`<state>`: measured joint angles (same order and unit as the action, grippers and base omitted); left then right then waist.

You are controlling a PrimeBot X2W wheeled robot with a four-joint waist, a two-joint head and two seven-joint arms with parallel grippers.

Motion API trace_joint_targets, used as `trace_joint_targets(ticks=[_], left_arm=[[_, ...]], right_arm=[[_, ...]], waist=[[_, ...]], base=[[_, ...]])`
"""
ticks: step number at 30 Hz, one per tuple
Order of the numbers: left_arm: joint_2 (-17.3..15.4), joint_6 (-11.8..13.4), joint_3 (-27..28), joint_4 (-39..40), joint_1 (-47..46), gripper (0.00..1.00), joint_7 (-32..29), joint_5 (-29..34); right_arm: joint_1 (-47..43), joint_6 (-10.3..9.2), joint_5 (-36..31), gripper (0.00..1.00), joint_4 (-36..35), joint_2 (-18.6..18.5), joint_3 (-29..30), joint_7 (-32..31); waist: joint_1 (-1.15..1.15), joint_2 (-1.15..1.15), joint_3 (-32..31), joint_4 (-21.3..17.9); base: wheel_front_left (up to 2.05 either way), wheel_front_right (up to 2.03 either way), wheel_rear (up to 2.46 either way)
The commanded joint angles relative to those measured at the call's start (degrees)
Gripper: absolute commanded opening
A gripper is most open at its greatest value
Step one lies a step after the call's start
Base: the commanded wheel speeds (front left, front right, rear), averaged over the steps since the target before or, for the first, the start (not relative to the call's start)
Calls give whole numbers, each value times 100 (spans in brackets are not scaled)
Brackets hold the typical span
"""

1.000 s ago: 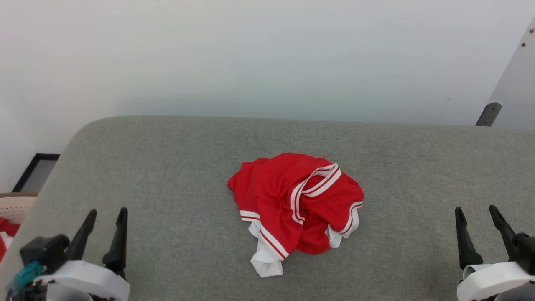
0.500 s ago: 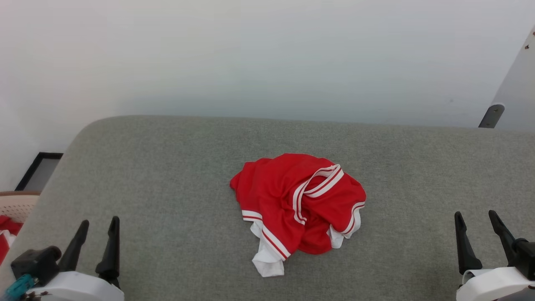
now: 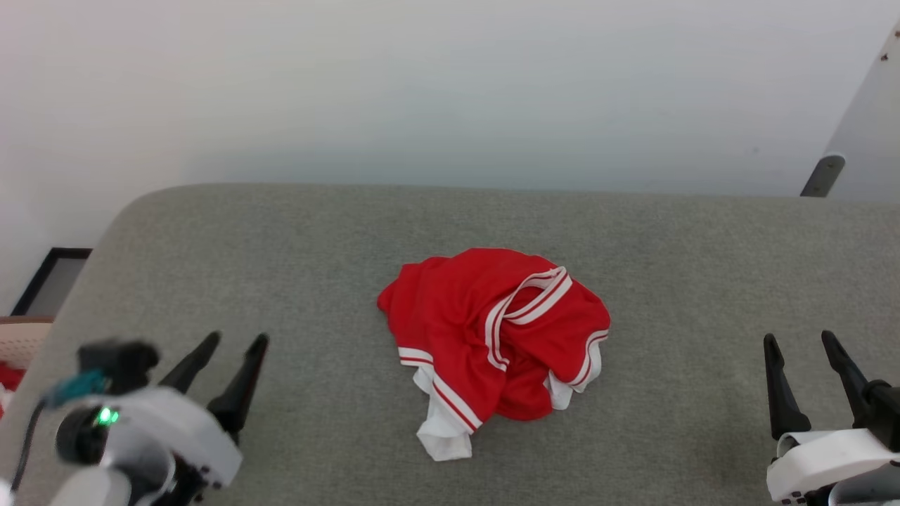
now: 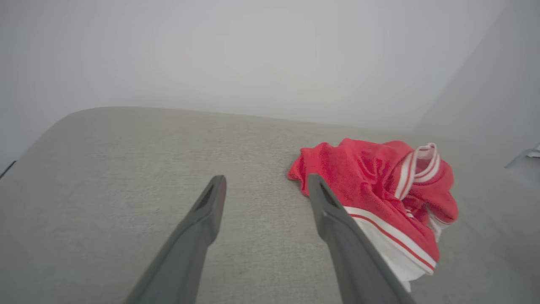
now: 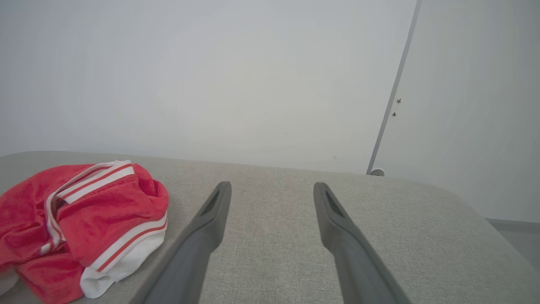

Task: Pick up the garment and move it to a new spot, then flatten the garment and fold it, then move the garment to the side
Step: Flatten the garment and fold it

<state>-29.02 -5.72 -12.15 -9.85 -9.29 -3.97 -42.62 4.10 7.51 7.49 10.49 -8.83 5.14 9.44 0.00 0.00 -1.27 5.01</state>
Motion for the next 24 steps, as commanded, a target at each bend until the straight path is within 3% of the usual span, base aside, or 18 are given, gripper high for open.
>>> trace_joint_targets(ticks=[1, 12, 17, 24], left_arm=[[-40, -30, -61, 90, -135, 100, -218, -52], [-89, 220, -916, 456, -1105, 100, -3273, -867], [-11, 299, -1208, 409, -1368, 100, -4030, -1022], [1, 450, -1516, 211, -1469, 100, -4625, -1012]], right_arm=[[68, -4, 58, 100, 10, -31, -12, 44], [481, -4, 16, 100, 130, 0, -76, 150], [683, -4, 12, 100, 222, 28, -132, 222], [860, -4, 33, 100, 327, 88, -191, 302]], waist=[[0, 0, 63, -69], [0, 0, 314, -487], [0, 0, 431, -759], [0, 0, 631, -1086]], base=[[0, 0, 0], [0, 0, 0], [0, 0, 0], [0, 0, 0]])
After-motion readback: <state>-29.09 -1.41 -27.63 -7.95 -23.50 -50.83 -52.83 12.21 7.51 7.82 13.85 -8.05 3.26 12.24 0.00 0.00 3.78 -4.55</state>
